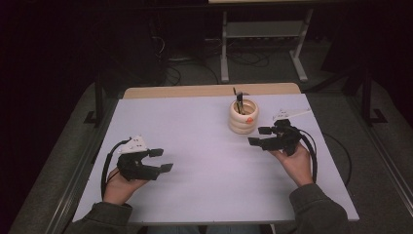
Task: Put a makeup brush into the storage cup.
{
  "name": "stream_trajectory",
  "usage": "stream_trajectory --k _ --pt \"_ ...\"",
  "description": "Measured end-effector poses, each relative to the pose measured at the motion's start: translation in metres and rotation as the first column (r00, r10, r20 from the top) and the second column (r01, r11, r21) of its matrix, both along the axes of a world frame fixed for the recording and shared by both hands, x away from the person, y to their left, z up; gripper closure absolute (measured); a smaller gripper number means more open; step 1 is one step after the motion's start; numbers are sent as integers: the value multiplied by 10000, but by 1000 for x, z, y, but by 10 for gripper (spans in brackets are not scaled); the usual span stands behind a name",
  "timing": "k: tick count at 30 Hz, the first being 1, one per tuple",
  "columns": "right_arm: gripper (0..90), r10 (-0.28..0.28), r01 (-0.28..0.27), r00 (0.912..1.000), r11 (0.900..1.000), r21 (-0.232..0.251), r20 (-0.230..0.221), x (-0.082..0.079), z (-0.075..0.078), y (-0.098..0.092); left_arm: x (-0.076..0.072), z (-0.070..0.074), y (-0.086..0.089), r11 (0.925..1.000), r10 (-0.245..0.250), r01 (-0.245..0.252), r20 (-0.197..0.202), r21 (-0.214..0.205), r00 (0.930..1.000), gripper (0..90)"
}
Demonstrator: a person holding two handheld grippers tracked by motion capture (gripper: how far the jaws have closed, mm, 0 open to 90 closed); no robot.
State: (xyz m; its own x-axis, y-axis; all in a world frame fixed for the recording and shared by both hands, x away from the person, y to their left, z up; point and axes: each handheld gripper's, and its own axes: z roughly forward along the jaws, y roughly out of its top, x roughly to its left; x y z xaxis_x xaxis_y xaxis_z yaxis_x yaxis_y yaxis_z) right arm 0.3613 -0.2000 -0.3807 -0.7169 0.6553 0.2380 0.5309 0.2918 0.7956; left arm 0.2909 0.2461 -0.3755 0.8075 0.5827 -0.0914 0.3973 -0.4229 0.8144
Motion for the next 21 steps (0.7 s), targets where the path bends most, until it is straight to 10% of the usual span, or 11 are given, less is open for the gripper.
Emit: stream_trajectory --k 21 --pt "272 -277 278 9993 9996 38 -266 -36 -23 -13 -7 -9 -2 9996 275 -275 -139 -37 9995 287"
